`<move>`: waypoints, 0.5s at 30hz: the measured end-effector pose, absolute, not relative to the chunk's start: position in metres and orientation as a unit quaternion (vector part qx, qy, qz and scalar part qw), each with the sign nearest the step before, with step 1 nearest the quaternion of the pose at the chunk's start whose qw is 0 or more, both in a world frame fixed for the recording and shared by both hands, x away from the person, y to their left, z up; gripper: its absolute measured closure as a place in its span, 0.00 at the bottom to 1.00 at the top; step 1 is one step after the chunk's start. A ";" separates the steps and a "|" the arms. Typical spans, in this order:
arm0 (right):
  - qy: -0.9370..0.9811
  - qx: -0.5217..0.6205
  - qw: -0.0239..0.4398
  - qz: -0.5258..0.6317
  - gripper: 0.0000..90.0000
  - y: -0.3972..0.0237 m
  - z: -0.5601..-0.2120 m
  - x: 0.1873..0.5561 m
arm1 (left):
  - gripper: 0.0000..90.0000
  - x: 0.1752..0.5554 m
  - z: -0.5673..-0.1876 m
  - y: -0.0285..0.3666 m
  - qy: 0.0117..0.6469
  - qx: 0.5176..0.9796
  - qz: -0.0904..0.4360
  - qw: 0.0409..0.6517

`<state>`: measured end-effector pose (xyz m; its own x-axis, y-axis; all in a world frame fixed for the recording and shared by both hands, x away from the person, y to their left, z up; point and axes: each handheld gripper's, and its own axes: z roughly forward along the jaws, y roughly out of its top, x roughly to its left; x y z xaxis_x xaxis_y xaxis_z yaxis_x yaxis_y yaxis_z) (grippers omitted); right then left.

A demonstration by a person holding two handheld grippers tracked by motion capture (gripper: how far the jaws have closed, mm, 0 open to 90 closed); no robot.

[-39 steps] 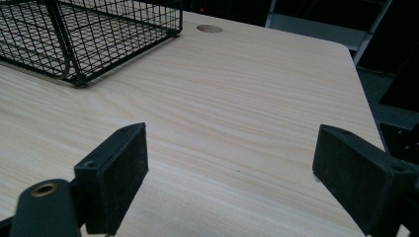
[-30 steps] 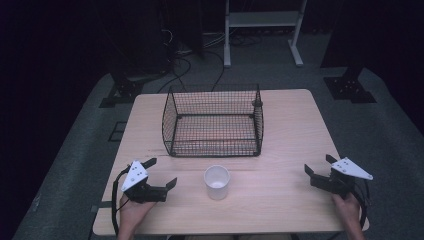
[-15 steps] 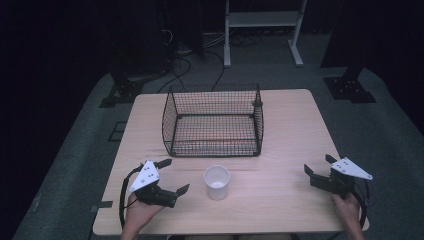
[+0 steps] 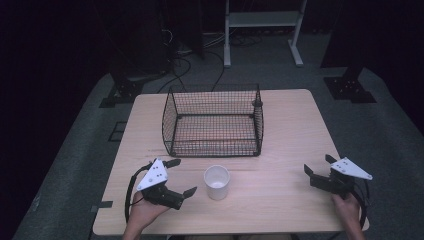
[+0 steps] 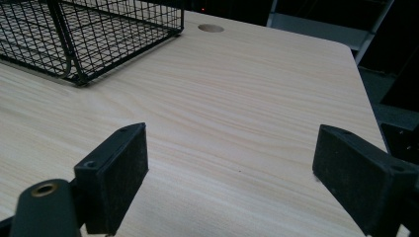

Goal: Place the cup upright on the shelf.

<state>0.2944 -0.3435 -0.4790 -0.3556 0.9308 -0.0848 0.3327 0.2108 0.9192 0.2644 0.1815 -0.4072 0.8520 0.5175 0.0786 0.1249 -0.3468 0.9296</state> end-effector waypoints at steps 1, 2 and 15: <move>0.699 0.452 0.343 0.436 0.15 -0.343 -0.479 0.294 | 0.02 0.265 -0.407 0.180 0.198 0.802 0.181 0.534; 0.698 0.453 0.343 0.436 0.14 -0.343 -0.479 0.294 | 0.02 0.265 -0.406 0.178 0.195 0.803 0.180 0.534; 0.699 0.451 0.342 0.436 0.15 -0.343 -0.479 0.294 | 0.02 0.269 -0.406 0.156 0.173 0.823 0.156 0.518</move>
